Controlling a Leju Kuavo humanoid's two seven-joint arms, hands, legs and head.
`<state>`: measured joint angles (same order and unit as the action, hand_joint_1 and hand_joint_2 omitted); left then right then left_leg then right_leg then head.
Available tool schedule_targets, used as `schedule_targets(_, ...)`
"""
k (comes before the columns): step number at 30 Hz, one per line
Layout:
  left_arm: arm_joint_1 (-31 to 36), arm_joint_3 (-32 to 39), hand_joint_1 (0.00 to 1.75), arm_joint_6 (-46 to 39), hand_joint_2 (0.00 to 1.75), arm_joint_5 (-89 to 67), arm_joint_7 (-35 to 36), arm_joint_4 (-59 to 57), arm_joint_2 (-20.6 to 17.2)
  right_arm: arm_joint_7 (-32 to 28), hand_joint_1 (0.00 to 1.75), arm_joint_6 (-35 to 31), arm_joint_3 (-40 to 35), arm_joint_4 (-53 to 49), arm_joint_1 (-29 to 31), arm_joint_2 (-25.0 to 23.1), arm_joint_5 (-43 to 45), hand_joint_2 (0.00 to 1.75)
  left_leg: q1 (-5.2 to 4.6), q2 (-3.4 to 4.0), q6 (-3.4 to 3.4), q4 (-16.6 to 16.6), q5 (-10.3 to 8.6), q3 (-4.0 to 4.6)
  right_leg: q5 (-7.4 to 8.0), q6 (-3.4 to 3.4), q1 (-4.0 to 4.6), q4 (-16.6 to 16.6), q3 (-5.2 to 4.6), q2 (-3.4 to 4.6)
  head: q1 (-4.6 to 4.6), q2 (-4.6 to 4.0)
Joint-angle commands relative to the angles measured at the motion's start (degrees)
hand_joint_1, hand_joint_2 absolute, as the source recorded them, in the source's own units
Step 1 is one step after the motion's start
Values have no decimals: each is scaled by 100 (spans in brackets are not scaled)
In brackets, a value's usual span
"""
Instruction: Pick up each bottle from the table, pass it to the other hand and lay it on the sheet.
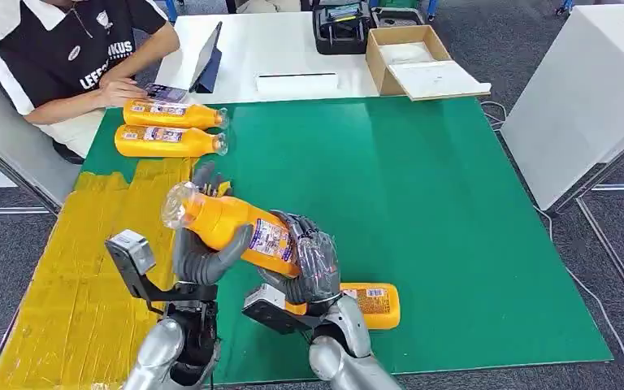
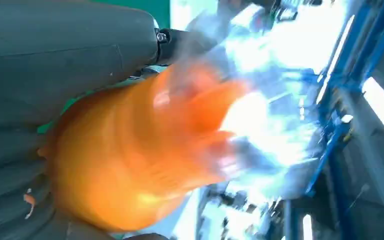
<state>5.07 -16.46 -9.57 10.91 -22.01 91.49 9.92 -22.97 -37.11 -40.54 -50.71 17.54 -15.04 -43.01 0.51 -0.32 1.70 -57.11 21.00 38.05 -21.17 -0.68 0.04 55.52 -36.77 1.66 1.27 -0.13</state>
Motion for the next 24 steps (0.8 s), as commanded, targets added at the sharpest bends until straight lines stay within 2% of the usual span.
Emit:
schedule_targets(1, -29, 236, 0, 13, 175, 33, -19, 134, -104, 7, 175, -136, -237, 562, 297, 48, 50, 175, -6, 2, -7, 2, 11, -26, -11, 3, -4, 0, 26, -10, -2, 0)
schedule_targets(13, 93, 9, 0, 230, 175, -105, 81, -41, -124, 21, 175, -289, -38, 508, 315, 90, 98, 175, -9, -6, -10, 0, 13, -33, -18, 4, -6, 3, 33, -21, 0, 0)
schedule_targets(18, 146, -12, 0, 342, 175, -203, 129, -300, 16, 93, 175, -289, 808, 151, 347, -94, -501, 175, -11, -13, -11, -5, 17, -40, -26, 6, -8, 9, 40, -32, 0, 0)
schedule_targets(19, 179, -38, 0, 364, 175, -213, 124, -349, 26, 122, 175, -289, 1011, 81, 405, -136, -682, 175, -8, -11, -7, -3, 7, -20, -13, 4, -6, 5, 19, -24, 0, 0)
schedule_targets(20, 195, -53, 0, 370, 175, -216, 123, -365, 33, 132, 175, -289, 1118, 49, 436, -157, -777, 175, -13, -15, -13, -14, 25, -46, -34, 8, -10, 18, 47, -39, 0, 0)
schedule_targets(21, 216, -72, 0, 379, 175, -223, 120, -378, 33, 113, 175, -289, 1304, 22, 447, -217, -893, 175, -12, -14, -10, -10, 13, -26, -21, 6, -9, 15, 26, -32, 0, 0)
schedule_targets(24, 294, -120, 0, 383, 175, -226, 119, -452, 43, 39, 175, -289, 1476, 130, 617, -320, -936, 175, -10, -10, -7, -5, 5, -17, -12, 5, -8, 8, 15, -24, 0, 0)
